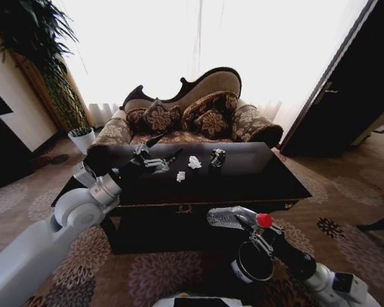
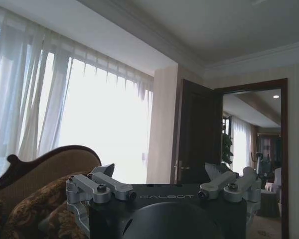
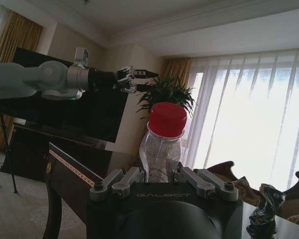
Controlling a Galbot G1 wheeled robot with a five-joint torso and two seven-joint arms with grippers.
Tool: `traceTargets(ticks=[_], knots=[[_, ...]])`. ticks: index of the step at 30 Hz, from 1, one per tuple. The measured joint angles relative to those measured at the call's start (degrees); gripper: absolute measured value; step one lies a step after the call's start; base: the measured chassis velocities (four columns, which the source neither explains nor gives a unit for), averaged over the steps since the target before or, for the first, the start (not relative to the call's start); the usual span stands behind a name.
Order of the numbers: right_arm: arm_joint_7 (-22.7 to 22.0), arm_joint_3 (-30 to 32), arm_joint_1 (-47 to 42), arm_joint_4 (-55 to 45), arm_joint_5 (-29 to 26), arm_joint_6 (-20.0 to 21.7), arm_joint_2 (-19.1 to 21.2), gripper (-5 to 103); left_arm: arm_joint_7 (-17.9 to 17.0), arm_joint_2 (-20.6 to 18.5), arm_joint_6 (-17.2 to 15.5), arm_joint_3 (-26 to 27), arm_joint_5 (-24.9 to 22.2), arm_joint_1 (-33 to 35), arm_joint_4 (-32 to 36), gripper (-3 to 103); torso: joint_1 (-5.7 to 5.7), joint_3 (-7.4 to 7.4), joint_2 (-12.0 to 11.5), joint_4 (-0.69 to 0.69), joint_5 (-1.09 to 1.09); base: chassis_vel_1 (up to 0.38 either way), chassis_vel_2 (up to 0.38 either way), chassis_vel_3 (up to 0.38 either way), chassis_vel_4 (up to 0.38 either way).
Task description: Move to the front of the table and place the trash on the table into the trash bin.
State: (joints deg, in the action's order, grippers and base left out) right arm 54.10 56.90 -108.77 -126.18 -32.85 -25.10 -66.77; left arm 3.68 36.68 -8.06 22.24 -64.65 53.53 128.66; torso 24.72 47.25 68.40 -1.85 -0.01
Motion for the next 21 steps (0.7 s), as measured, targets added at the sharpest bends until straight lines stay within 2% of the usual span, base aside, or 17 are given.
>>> traceTargets(ticks=[3, 9, 13, 16, 21], knots=[[0.5, 0.7, 0.6, 5.8, 3.4, -2.5, 0.1, 21, -3.2, 0.5, -2.0, 2.3, 0.1, 0.0, -0.5, 100, 0.0, 0.0, 0.0, 0.0, 0.01, 0.0, 0.0, 0.0, 0.0], [-1.4, 0.6, 1.7, 12.5, 6.6, -3.2, -0.6, 21, -3.7, 0.7, -2.6, 6.8, -1.2, 0.2, 0.1, 100, 0.0, 0.0, 0.0, -0.01, 0.02, 0.0, 0.0, 0.0, 0.0], [-5.6, 0.2, 3.5, 18.9, 11.8, -2.9, -1.0, 21, -3.8, 0.0, -2.6, 11.6, -4.0, 0.6, 1.1, 100, 0.0, 0.0, 0.0, 0.0, 0.0, 0.0, 0.0, 0.0, 0.0], [-7.1, -0.1, 4.4, 21.8, 13.7, -2.6, -1.1, 21, -4.0, -0.2, -2.6, 13.6, -5.3, 0.7, 1.5, 100, 0.0, 0.0, 0.0, 0.0, 0.01, 0.0, 0.0, 0.0, 0.0], [-13.8, -1.1, 6.7, 29.9, 17.5, -0.3, -2.2, 21, -6.0, -0.7, -3.0, 19.1, -6.6, 1.2, 2.2, 100, 0.0, 0.0, 0.0, 0.0, 0.01, 0.0, 0.0, 0.0, 0.0]])
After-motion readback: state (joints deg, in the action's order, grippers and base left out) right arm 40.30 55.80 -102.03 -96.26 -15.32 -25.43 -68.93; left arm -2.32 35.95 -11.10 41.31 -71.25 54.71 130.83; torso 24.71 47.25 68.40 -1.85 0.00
